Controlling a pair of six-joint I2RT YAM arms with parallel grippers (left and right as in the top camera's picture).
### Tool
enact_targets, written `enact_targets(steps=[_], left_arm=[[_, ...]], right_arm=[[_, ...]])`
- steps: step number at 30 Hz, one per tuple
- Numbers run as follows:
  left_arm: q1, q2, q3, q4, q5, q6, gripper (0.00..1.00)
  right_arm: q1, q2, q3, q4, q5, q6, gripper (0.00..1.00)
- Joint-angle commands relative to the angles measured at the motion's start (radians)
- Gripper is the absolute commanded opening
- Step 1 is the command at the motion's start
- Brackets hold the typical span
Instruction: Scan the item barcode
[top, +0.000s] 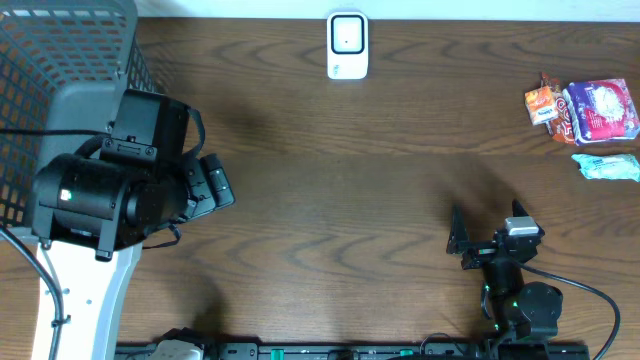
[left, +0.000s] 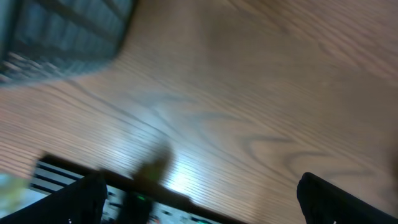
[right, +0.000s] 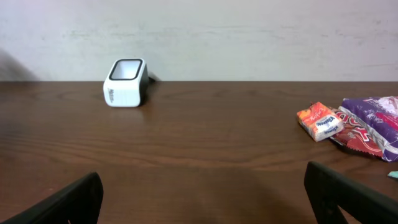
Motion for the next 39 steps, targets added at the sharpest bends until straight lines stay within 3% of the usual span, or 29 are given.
enact_targets(steps=[1,8,14,20,23,29,39], left_arm=[[0.004,0.003,0.001,-0.006,-0.1,0.08,0.98],[0.005,-0.006,0.001,-0.041,-0.1,0.079,0.98],[0.005,-0.11,-0.095,0.089,-0.091,0.113,0.98],[0.005,-0.334,-0.404,0.494,0.234,0.539,0.98],[0.005,-0.483,-0.614,0.734,0.358,0.665,0.98],[0.006,-0.731,-0.921,0.978,0.346,0.668,0.98],[0.146,-1.053,-1.168,0.983,0.343,0.686,0.98]], right_arm=[[0.009,-0.009,-0.006,0.0,0.011,-0.007,0.99],[0.009,-0.009,-0.006,0.0,0.011,-0.007,0.99],[0.009,-0.009,-0.006,0.0,0.011,-0.007,0.99],[0.009,-0.009,-0.006,0.0,0.011,-0.007,0.99],[0.009,-0.009,-0.006,0.0,0.011,-0.007,0.99],[0.009,-0.009,-0.006,0.0,0.011,-0.007,0.99],[0.009,-0.008,-0.006,0.0,0.011,-0.007,0.99]])
